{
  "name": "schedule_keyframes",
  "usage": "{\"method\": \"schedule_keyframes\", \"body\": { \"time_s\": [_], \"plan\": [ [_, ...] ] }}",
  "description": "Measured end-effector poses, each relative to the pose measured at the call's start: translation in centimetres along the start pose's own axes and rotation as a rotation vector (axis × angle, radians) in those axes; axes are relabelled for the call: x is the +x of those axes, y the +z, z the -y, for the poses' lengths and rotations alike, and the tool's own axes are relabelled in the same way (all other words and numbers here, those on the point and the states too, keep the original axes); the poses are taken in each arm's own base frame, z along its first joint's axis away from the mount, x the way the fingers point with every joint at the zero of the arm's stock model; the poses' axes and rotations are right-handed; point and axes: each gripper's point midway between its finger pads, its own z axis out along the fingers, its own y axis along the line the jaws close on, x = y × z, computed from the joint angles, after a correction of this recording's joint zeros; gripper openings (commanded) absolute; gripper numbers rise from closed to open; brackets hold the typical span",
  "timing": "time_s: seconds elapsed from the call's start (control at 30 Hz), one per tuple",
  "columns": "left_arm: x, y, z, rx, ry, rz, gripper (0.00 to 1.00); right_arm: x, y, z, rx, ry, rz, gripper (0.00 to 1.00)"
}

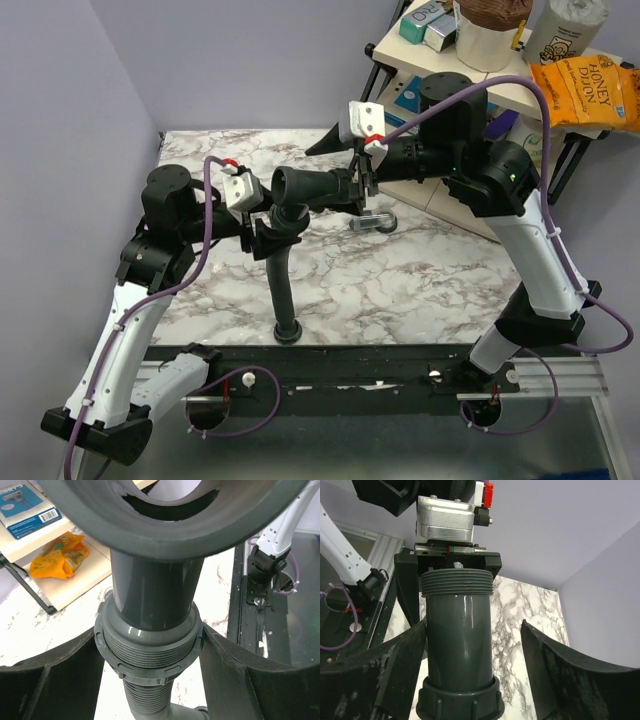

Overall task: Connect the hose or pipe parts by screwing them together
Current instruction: Install the adaptor on the pipeline.

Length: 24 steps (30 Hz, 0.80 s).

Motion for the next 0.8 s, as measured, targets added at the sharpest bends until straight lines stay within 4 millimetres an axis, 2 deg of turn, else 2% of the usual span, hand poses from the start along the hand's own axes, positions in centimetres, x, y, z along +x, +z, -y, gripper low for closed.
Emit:
{"method": "schedule_keyframes", "body": {
  "time_s": [0.2, 0.53, 0.63, 0.67, 0.7, 0.77, 0.8],
  "plan": [
    [-0.9, 0.1, -0.8, -0.018, 0.055, -0.027, 0.0, 0.2, 0.1, -0.5, -0.012, 0.022, -0.009, 0.57],
    [-1.8, -0.2, -2.9, -0.067, 0.171, -0.206, 0.0, -0.1, -0.3, 0.1, 0.026, 0.017, -0.013, 0.31],
    [-1.5, -0.4, -3.2, -0.092, 0.215, -0.255, 0.0, 0.5, -0.4, 0.1, 0.042, 0.044, -0.033, 0.21],
    [-1.3, -0.5, -3.3, -0.103, 0.235, -0.276, 0.0, 0.9, -0.4, 0.0, 0.047, 0.061, -0.044, 0.12],
    [-1.0, -0.6, -3.4, -0.111, 0.248, -0.294, 0.0, 1.3, -0.4, -0.1, 0.053, 0.082, -0.054, 0.08],
    [-0.4, -0.7, -3.7, -0.137, 0.282, -0.339, 0.0, 2.4, -0.3, -0.3, 0.072, 0.132, -0.074, 0.01],
    [0.0, -0.8, -3.9, -0.153, 0.303, -0.365, 0.0, 3.0, -0.3, -0.4, 0.084, 0.162, -0.085, 0.01]
  ]
}}
